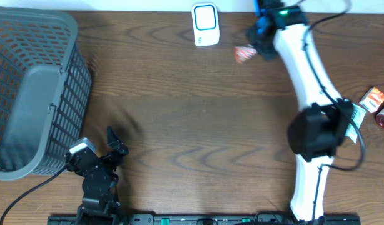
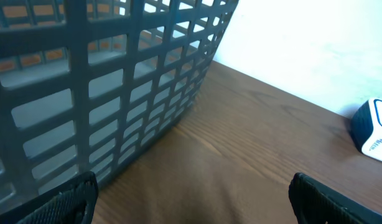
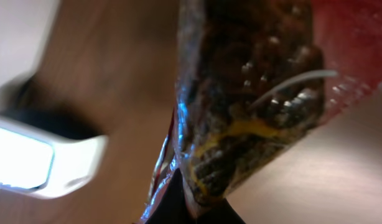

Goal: Scan the item barcode
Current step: 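Carry the TOP bar to the right edge and release it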

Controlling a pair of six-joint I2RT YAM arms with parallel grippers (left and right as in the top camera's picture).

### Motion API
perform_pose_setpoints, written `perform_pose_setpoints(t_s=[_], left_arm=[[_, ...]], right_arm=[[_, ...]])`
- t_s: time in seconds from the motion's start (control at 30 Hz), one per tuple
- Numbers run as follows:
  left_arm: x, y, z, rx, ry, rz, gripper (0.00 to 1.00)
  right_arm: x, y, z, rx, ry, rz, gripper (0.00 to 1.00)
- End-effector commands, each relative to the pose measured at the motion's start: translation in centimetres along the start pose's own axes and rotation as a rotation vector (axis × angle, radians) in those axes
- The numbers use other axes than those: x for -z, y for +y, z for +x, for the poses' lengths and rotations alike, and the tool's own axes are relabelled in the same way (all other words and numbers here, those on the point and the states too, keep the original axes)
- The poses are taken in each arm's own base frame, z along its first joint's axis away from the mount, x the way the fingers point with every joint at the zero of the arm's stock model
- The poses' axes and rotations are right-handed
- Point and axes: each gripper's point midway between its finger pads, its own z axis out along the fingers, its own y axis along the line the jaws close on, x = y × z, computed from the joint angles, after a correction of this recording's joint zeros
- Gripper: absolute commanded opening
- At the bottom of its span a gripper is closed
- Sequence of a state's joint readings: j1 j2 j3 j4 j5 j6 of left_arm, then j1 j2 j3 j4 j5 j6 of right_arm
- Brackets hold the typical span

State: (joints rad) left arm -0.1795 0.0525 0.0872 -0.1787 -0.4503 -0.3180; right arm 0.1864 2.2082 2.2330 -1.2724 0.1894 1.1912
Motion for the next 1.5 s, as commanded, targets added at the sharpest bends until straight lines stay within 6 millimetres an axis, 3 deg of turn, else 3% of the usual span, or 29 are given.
perform_pose_setpoints(t_s=[0.0,0.13,0.33,0.43,0.6,0.67,0.7,0.8,0.83,0.9,1.03,1.23,1.33,1.47], left_arm=[[-0.3,0.5,1.1,-0.012,0.021,-0.018,0.98],[-0.3,0.5,1.1,-0.012,0.021,-0.018,0.98],[-0.3,0.5,1.1,-0.012,0.021,-0.018,0.98],[-0.3,0.5,1.1,-0.012,0.021,-0.018,0.98],[-0.3,0.5,1.1,-0.012,0.021,-0.018,0.98],[-0.3,0.5,1.1,-0.012,0.021,-0.018,0.98],[-0.3,0.5,1.1,-0.012,0.021,-0.018,0.98],[-0.3,0.5,1.1,-0.012,0.021,-0.018,0.98],[-0.3,0.5,1.1,-0.012,0.021,-0.018,0.98],[-0.3,0.5,1.1,-0.012,0.021,-0.018,0.98],[-0.3,0.5,1.1,-0.012,0.021,-0.018,0.98],[-0.3,0.5,1.1,-0.012,0.021,-0.018,0.98],[-0.3,0.5,1.1,-0.012,0.021,-0.018,0.98],[-0.3,0.5,1.1,-0.012,0.021,-0.018,0.98]], right_arm=[[2.3,-5.9,-5.1,0.019,-0.145,0.191,0.01],[2.6,-13.3,-8.2,-0.016,-0.149,0.438,0.01],[1.6,-21.8,-13.0,-0.082,-0.221,0.689,0.01],[-0.3,-25.3,-14.2,-0.133,-0.219,0.756,0.01],[-4.7,-30.1,-13.8,-0.216,-0.16,0.789,0.02],[-5.5,-30.8,-13.5,-0.217,-0.132,0.786,0.11],[-5.7,-31.1,-13.4,-0.22,-0.109,0.782,0.33],[-5.2,-30.6,-13.9,-0.184,-0.07,0.73,0.76],[-4.7,-30.1,-14.2,-0.168,-0.067,0.707,0.99],[-3.4,-28.9,-14.9,-0.133,-0.064,0.647,0.99],[1.6,-26.1,-15.0,-0.116,-0.077,0.49,0.99],[9.6,-21.7,-11.7,-0.011,-0.019,0.142,0.99],[13.2,-22.3,-9.4,0.006,0.014,0.087,0.99],[17.2,-24.7,-6.7,0.067,0.022,0.098,0.99]])
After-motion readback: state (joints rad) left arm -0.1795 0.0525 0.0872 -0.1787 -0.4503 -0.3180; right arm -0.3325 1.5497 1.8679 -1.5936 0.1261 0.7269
